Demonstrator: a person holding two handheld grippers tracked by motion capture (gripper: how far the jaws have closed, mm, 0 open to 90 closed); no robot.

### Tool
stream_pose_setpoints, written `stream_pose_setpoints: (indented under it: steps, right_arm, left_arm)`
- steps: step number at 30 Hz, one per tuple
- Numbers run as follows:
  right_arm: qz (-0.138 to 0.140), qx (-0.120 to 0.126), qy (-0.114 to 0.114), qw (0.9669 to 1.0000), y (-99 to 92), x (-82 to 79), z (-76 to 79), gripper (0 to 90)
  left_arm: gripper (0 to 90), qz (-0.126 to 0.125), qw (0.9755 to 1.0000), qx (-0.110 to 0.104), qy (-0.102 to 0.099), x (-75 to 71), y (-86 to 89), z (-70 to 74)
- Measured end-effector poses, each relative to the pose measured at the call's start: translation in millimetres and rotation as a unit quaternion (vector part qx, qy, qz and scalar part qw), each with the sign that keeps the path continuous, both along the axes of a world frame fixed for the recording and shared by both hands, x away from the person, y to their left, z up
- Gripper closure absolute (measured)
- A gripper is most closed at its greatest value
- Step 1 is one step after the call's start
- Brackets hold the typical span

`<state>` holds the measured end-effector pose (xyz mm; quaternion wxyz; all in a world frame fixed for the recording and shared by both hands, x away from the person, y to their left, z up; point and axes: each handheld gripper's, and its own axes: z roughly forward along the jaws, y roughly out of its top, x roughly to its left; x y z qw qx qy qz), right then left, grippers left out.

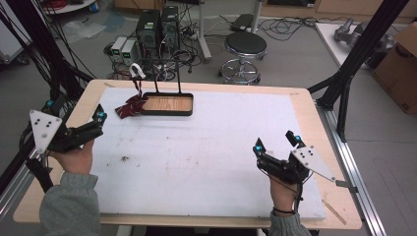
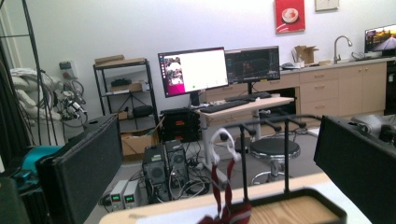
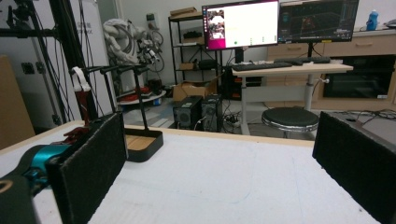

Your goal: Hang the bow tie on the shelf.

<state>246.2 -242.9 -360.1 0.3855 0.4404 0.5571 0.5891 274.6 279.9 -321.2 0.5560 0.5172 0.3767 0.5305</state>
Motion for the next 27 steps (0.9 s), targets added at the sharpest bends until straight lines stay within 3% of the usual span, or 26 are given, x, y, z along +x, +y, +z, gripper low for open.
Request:
stream_pose_setpoints:
  steps: [4,5,6,14,27]
  right_arm:
    - [-0.002,-0.007,0.006,1.0,3.9,1.5,-4.3,2.1]
    - [-0.002,-0.007,0.006,1.0,3.9,1.5,-4.3,2.1]
    - [-0.004,-0.008,0.006,0.9999,4.5,2.2,-5.9,2.0]
    - [-0.011,-0.014,0.016,0.9997,3.3,6.3,-14.4,2.1]
    - [-0.009,-0.019,0.018,0.9996,5.2,6.7,-16.4,2.1]
  left_arm:
    - [1.7,0.004,0.9999,-0.015,0.002,-13.1,-2.9,-25.3]
    - [1.7,0.004,0.9999,-0.015,0.002,-13.1,-2.9,-25.3]
    - [1.7,-0.003,0.9997,-0.012,0.02,-10.6,-4.2,-31.0]
    - [1.7,0.014,0.9986,-0.025,0.045,-14.0,-1.9,-57.8]
    - [1.7,0.011,0.9989,-0.025,0.038,-13.5,-3.7,-59.0]
